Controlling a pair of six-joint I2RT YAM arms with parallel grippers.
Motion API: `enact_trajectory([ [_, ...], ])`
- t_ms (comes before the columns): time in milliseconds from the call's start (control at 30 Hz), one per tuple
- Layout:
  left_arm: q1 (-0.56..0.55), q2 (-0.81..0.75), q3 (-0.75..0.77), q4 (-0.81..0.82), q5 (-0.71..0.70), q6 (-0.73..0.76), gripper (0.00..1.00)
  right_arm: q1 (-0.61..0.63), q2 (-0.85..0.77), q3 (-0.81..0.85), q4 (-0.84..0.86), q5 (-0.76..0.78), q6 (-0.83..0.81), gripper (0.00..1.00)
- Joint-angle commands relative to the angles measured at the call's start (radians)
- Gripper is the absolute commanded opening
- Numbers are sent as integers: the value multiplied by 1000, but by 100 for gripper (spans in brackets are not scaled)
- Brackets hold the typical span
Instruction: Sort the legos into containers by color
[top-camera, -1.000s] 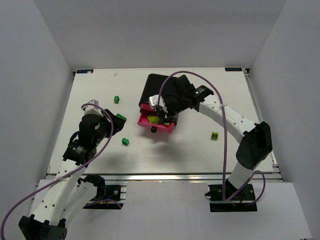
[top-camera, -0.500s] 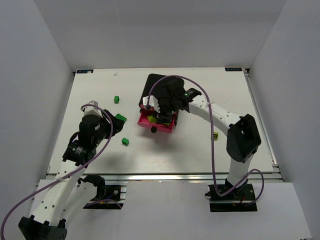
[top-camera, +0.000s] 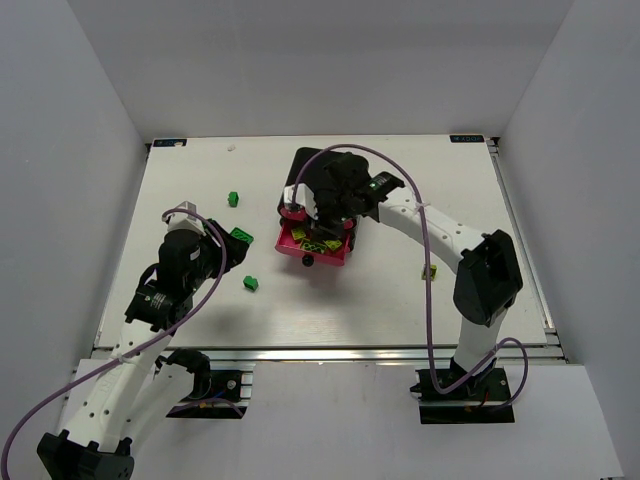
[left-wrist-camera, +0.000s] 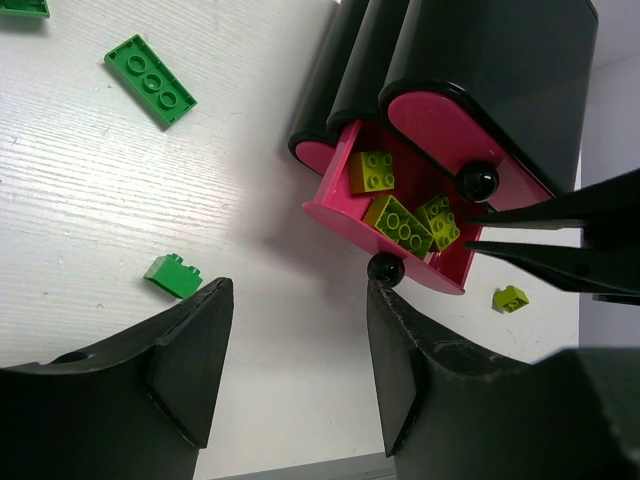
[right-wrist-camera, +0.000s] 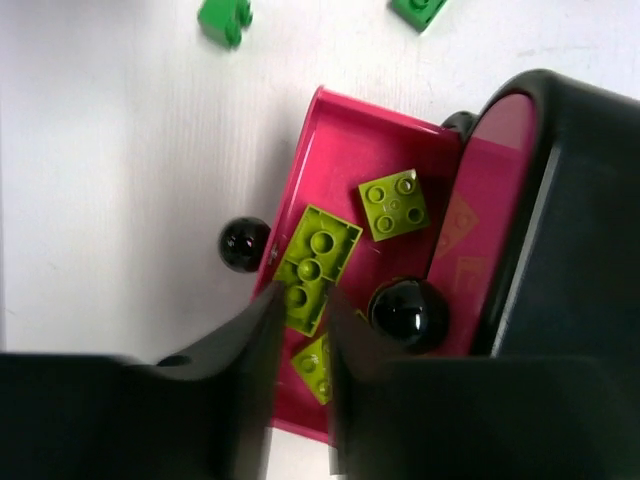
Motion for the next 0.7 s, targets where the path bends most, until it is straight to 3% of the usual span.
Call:
enact_trajectory([
  [0, 3, -3, 17, 4, -7, 8, 66, -17, -79, 70, -35, -42, 56, 23],
  [67, 3, -6, 11, 8, -7, 7, 65, -32, -135, 38, -53, -67, 97, 0],
  [200, 3, -11, -6, 27, -1, 1, 62, -121, -270, -135, -64, -81, 203, 0],
  [367, 3, 2, -21, 48, 11, -1, 61, -233, -460, -393, -13, 218, 360, 0],
  [400, 3, 6, -22, 53, 14, 2, 61, -265, -474, -427, -16, 284, 381, 10],
  [467, 3, 21, -21, 61, 22, 7, 61, -293, -493, -492, -53, 372, 395, 47],
  [567, 3, 41, -19, 73, 31, 14, 61, -366, -510, -559, -93, 392, 429, 74],
  [667, 3, 55, -16, 87, 44, 19, 62, -406, -516, -626, -64, 441, 466, 76],
])
